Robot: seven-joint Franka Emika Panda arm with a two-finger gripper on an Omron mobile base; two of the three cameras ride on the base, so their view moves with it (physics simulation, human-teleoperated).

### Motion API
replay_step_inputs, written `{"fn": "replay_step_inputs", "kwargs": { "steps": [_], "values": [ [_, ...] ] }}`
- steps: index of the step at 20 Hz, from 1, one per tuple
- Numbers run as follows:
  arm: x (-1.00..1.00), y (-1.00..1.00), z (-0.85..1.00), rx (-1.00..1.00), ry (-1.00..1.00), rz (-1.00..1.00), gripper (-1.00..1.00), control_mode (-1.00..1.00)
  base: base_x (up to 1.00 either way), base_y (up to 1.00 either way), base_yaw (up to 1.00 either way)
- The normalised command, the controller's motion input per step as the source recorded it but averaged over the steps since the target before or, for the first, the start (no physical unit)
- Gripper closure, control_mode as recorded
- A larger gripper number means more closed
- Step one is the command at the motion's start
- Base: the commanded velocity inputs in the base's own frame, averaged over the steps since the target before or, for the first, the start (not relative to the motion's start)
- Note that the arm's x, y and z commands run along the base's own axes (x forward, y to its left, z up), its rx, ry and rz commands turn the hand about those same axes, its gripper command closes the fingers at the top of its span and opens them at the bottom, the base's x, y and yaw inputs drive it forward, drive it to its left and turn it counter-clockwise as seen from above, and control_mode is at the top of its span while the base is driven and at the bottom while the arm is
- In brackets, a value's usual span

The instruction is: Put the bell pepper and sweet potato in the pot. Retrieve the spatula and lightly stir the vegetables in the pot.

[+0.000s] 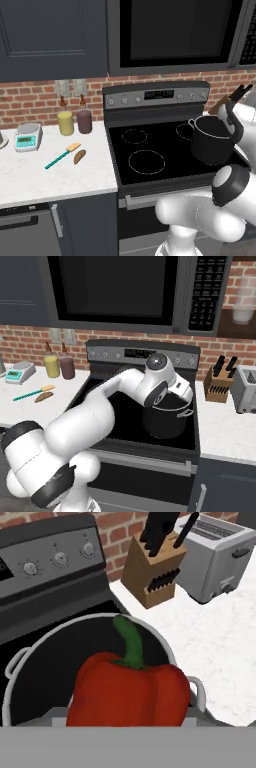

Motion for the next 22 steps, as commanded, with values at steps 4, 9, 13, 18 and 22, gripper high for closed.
{"fn": "replay_step_inputs", "kwargs": {
  "steps": [4,9,13,18,22],
  "values": [
    [0.66,-0.06,-0.49,0.0,0.09,0.0,1.0,-1.0,0.0,0.0,0.0],
    [0.57,0.0,-0.56,0.0,0.12,0.0,1.0,-1.0,0.0,0.0,0.0],
    [0.45,0.0,-0.49,0.0,0.08,0.02,1.0,-1.0,0.0,0.0,0.0],
    [0.4,0.0,-0.33,0.0,0.04,0.05,1.0,-1.0,0.0,0.0,0.0],
    [0.34,0.0,-0.22,0.0,0.02,0.06,1.0,-1.0,0.0,0.0,0.0]
  ]
}}
